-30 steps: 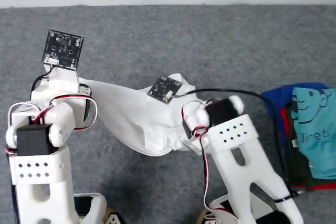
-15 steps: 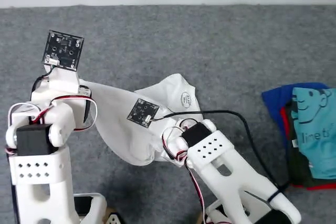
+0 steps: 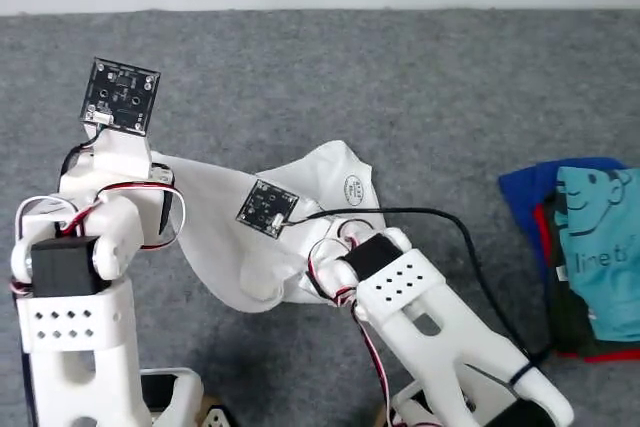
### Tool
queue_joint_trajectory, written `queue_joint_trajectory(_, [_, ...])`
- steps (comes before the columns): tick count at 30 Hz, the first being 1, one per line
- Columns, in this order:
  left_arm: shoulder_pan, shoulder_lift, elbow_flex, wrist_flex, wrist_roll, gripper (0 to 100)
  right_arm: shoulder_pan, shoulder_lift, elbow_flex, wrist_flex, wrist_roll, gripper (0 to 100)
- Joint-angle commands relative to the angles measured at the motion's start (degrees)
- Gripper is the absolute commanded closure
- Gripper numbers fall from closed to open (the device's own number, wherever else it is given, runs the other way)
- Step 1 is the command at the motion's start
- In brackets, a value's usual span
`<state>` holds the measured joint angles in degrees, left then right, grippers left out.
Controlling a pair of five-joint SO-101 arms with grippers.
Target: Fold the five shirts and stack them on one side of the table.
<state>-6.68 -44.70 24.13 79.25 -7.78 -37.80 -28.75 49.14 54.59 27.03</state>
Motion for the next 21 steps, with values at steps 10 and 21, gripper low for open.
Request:
queue_joint_trajectory(10, [0.26,0.00,-0.40,0.09,0.44,99,5.05,-1.63,-9.41,13.32,3.78,85.7])
queue_joint_trajectory(21, [0.26,0.00,1.45,-0.26,0.44,99,5.05,-1.63,-9.41,10.51,4.22,98.8])
